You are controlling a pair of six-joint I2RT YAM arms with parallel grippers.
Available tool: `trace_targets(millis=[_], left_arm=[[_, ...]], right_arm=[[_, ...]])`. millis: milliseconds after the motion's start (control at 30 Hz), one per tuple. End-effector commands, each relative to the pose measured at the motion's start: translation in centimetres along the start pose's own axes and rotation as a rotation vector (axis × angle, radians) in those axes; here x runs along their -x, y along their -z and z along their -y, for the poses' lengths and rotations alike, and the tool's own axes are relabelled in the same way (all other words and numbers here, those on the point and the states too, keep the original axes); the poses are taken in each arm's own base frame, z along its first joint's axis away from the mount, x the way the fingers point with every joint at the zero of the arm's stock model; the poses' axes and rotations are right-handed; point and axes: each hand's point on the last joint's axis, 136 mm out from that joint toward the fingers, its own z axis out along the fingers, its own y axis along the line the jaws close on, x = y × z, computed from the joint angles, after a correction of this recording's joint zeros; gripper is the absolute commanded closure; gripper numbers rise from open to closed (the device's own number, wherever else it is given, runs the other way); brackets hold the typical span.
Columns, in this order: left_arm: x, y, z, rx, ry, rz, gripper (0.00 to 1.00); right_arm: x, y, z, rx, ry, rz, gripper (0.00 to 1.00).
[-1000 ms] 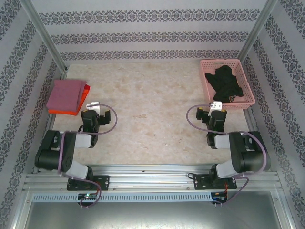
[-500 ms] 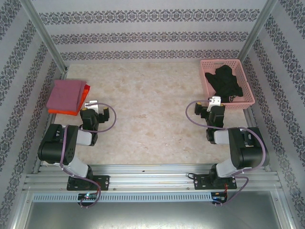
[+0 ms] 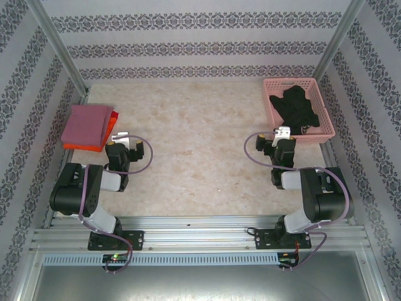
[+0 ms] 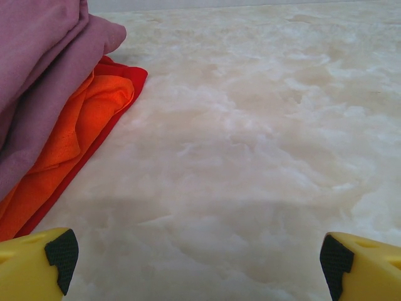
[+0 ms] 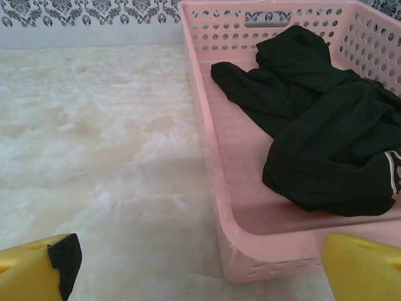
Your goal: Fold and stack the t-shirts
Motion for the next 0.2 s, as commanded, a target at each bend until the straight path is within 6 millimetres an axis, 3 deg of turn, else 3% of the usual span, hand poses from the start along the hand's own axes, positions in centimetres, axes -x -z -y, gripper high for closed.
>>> trace_targets(millis=[0, 167], left_arm=[[1.87, -0.29, 0.18, -0.013, 0.019, 0.053, 0.0], [1.87, -0.24, 0.19, -0.015, 0.019, 0.055, 0.0]], right_arm=[[0.83, -0.11, -0.29, 0.007, 0.007, 0.022, 0.02], [0.85, -0.06, -0.31, 0.006, 0.009, 0.024, 0.02]])
